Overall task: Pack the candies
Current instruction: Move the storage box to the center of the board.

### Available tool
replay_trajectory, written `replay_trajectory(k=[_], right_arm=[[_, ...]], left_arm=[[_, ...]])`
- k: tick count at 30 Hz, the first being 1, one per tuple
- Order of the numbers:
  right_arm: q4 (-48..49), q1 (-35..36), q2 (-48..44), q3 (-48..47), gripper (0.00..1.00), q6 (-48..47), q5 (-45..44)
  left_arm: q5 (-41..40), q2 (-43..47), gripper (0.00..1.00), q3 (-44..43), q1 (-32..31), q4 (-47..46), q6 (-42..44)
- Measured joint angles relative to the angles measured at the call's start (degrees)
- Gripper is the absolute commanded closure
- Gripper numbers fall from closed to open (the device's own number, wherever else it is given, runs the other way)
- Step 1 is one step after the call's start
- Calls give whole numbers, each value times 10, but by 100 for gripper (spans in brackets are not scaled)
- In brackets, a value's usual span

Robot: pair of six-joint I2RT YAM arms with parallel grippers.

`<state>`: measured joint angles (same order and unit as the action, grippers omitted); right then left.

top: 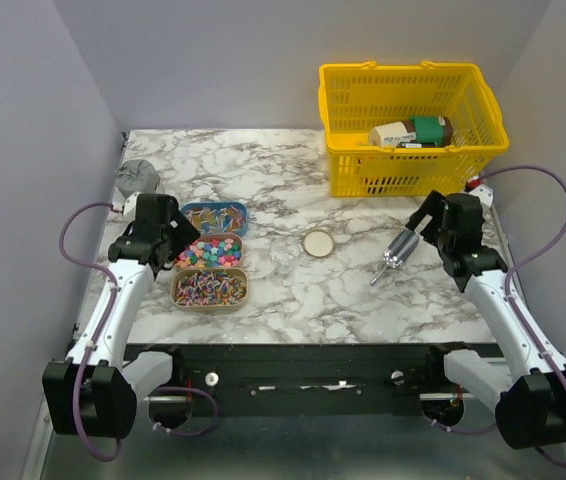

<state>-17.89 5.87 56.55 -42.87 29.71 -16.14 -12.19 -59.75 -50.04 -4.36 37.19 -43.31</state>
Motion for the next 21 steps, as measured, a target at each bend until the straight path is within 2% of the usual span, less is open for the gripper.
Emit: replay_trajectory(k=[3, 5, 11, 17, 21], right_arm=[[-10, 0, 15, -4, 7, 5, 0], [-17, 0, 21, -5, 7, 6, 1], [-24, 0, 24, -5, 7, 9, 2], [-29, 0, 23, -5, 8, 14, 1], [-30, 0, 23, -5, 7, 14, 1]], left_arm=[[18, -19, 12, 5, 0, 34, -60], [25, -20, 24, 20, 0, 41, -96], [30, -26, 43, 54, 0, 39, -164], [28, -42, 55, 58, 0, 23, -190], [28, -58, 56, 76, 0, 7, -202]])
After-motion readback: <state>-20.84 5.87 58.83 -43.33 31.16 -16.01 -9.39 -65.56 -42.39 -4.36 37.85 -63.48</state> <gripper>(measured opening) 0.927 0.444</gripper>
